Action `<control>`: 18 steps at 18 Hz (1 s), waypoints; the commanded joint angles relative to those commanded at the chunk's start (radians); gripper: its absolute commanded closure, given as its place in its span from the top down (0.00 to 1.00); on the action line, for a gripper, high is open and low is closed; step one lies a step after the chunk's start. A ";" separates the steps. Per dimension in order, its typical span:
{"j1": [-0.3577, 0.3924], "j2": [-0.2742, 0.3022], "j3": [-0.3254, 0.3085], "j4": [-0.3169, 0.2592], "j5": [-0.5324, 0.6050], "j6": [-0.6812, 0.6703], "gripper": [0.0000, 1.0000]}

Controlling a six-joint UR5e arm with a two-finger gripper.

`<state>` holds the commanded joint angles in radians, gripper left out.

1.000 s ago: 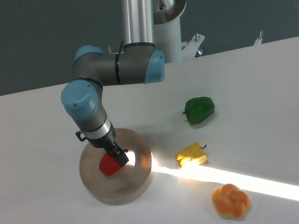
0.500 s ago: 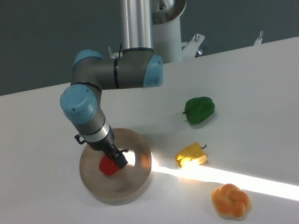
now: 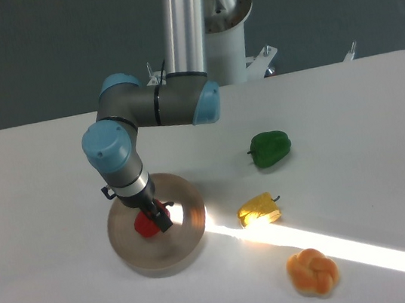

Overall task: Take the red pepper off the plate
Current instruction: 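Lift the held red pepper up off the plate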

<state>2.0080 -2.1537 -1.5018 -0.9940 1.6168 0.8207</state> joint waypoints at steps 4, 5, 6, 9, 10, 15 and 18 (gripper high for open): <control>0.002 0.000 0.002 0.000 0.000 0.005 0.73; 0.002 0.002 0.002 0.000 0.000 0.006 0.72; 0.002 0.003 0.002 0.000 0.000 0.006 0.70; 0.002 0.008 0.005 -0.002 0.000 0.011 0.66; 0.002 0.009 0.006 -0.002 0.000 0.014 0.66; 0.009 0.018 0.035 -0.018 0.008 0.073 0.64; 0.047 0.044 0.046 -0.038 0.009 0.139 0.64</control>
<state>2.0553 -2.1093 -1.4558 -1.0323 1.6260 0.9600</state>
